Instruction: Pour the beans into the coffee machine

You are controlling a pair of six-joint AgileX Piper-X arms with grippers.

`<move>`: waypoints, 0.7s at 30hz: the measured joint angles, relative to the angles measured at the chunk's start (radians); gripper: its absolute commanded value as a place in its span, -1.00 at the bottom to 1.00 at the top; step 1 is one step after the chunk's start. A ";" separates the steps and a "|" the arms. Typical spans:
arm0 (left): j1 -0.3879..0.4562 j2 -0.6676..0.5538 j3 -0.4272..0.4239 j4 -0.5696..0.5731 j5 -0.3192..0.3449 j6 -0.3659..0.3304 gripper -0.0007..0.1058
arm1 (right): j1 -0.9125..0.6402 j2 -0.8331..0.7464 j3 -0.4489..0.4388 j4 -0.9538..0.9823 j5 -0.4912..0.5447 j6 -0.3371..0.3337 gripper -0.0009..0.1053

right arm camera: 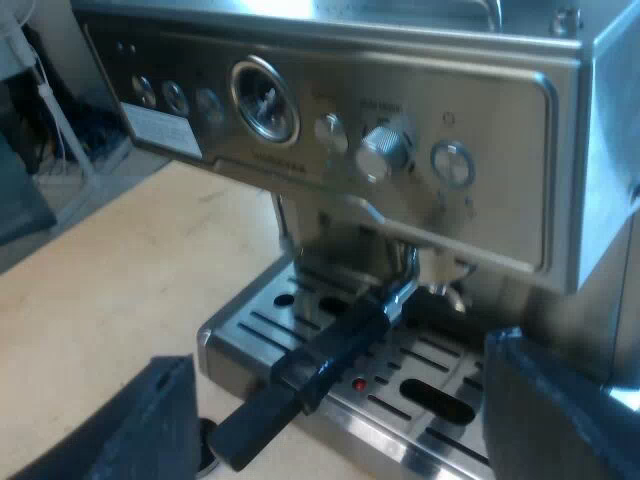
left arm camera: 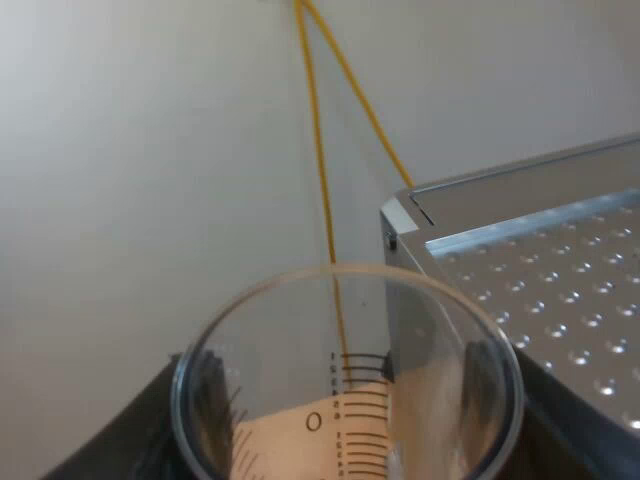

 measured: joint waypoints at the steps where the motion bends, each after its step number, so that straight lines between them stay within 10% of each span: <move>1: 0.000 0.012 -0.012 0.010 0.002 0.000 -0.37 | 0.000 0.000 0.000 -0.005 0.000 0.000 0.18; 12: -0.005 0.089 -0.167 0.059 -0.001 0.079 -0.37 | 0.000 0.000 0.000 -0.094 0.011 0.038 0.18; 21: -0.153 0.176 -0.240 0.077 -0.131 0.183 -0.37 | 0.000 0.000 0.000 -0.109 0.018 0.045 0.18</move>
